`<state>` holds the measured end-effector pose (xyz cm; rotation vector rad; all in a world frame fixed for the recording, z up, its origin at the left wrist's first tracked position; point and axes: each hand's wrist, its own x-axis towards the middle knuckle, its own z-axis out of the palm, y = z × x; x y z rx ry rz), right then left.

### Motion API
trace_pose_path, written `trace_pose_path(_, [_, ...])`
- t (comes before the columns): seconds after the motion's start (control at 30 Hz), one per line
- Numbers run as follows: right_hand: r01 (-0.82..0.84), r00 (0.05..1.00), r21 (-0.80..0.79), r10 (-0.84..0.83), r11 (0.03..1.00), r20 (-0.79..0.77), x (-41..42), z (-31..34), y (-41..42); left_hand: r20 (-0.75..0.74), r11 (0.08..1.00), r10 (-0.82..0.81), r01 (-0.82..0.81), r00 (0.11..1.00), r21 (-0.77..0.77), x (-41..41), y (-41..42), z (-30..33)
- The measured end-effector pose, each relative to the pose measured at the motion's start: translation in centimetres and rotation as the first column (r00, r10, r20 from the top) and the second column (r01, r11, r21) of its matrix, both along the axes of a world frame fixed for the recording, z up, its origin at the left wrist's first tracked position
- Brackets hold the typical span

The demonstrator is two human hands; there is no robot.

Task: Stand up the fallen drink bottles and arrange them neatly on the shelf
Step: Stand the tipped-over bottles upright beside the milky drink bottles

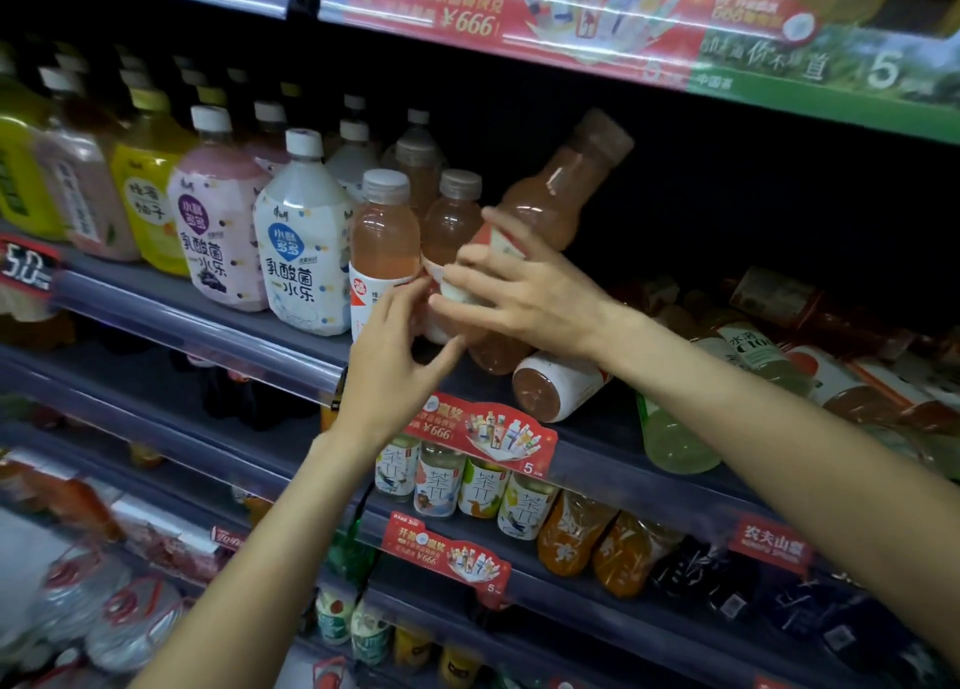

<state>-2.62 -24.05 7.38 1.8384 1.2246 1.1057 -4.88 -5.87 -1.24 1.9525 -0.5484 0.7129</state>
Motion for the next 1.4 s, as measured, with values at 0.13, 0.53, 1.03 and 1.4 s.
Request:
trace_pose_path(0.13, [0.027, 1.000, -0.144, -0.024, 0.989, 0.019, 0.8, -1.9, 2.1, -0.020, 0.978, 0.203, -0.202, 0.979, 0.043, -0.2, 0.0, -2.1])
trace_pose_path(0.53, [0.045, 0.995, -0.056, -0.050, 0.997, -0.088, 1.4, -2.2, 0.7, 0.024, 0.824, 0.537, -0.531, 0.843, 0.195, 0.4, 0.5, -5.7])
trace_pose_path(1.03, [0.612, 0.514, 0.642, 0.383, 0.463, -0.767, -0.3, -3.2, 1.9, 0.094, 0.800, 0.569, -0.577, 0.817, 0.167, 0.5, -0.6, -4.7])
trace_pose_path(1.4, [0.664, 0.507, 0.124, -0.322, 0.738, -0.800, 3.4, -1.5, -6.5, 0.080, 0.873, 0.472, -0.478, 0.878, 0.094, 1.0, -1.7, -4.3])
